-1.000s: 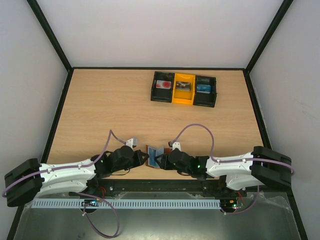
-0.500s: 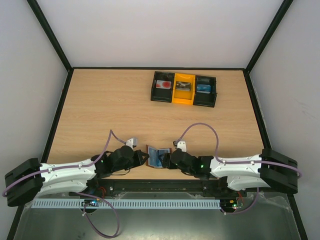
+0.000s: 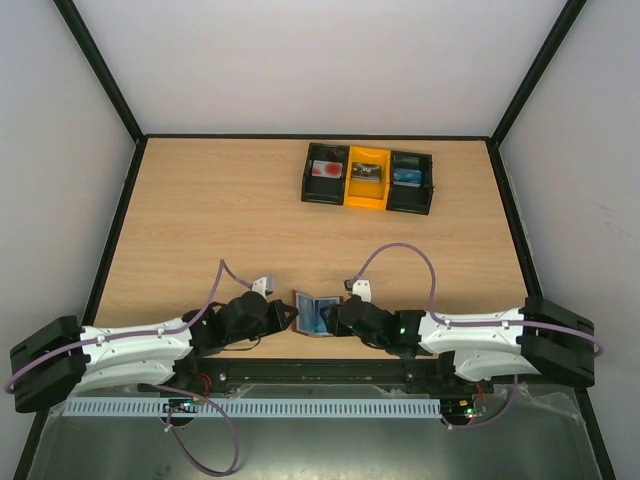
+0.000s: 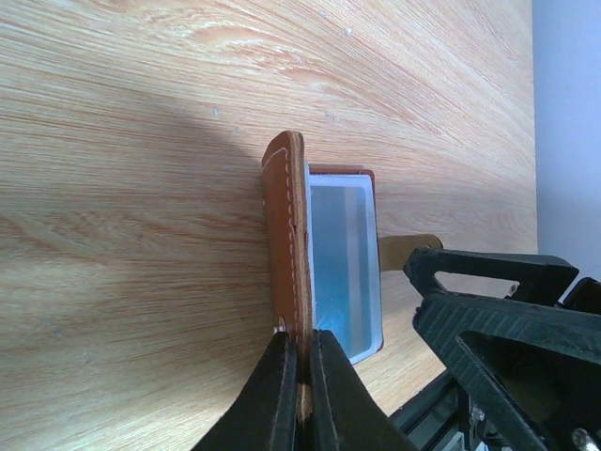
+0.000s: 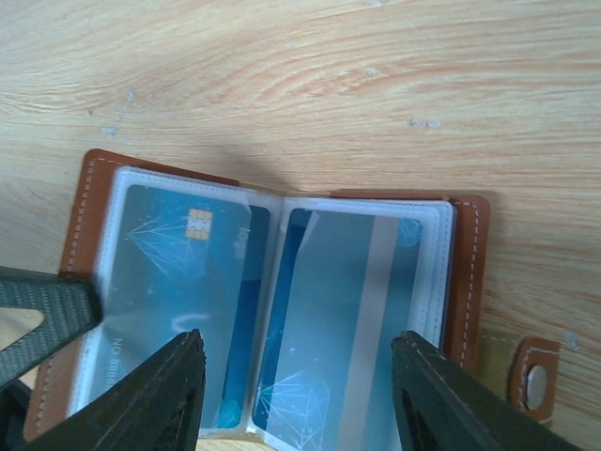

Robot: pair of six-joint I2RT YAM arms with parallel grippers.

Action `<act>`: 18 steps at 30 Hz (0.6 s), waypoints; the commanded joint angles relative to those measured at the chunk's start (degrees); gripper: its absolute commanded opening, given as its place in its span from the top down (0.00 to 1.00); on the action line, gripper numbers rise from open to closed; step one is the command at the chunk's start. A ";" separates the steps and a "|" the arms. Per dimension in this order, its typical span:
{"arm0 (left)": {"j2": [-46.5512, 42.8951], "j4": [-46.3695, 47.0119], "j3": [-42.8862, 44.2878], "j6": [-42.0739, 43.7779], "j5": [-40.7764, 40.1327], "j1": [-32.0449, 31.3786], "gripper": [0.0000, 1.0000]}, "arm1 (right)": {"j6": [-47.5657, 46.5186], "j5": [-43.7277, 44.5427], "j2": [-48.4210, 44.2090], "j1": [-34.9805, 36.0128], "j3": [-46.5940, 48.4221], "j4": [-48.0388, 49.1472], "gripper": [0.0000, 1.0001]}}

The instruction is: Take the credit cards out of the card holder

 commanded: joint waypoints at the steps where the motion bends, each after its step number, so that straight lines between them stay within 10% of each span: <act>1: -0.29 -0.24 -1.28 -0.28 -1.49 -0.34 0.97 | -0.34 0.83 2.53 0.17 0.82 1.62 0.47; 9: -1.21 -2.07 -1.11 -0.78 -2.25 -0.31 0.95 | 1.51 1.23 6.56 0.17 -0.38 2.82 0.52; 18: -6.41 -6.78 1.76 -1.78 -3.20 -0.35 0.47 | 2.84 0.20 6.93 0.17 -3.93 5.60 0.63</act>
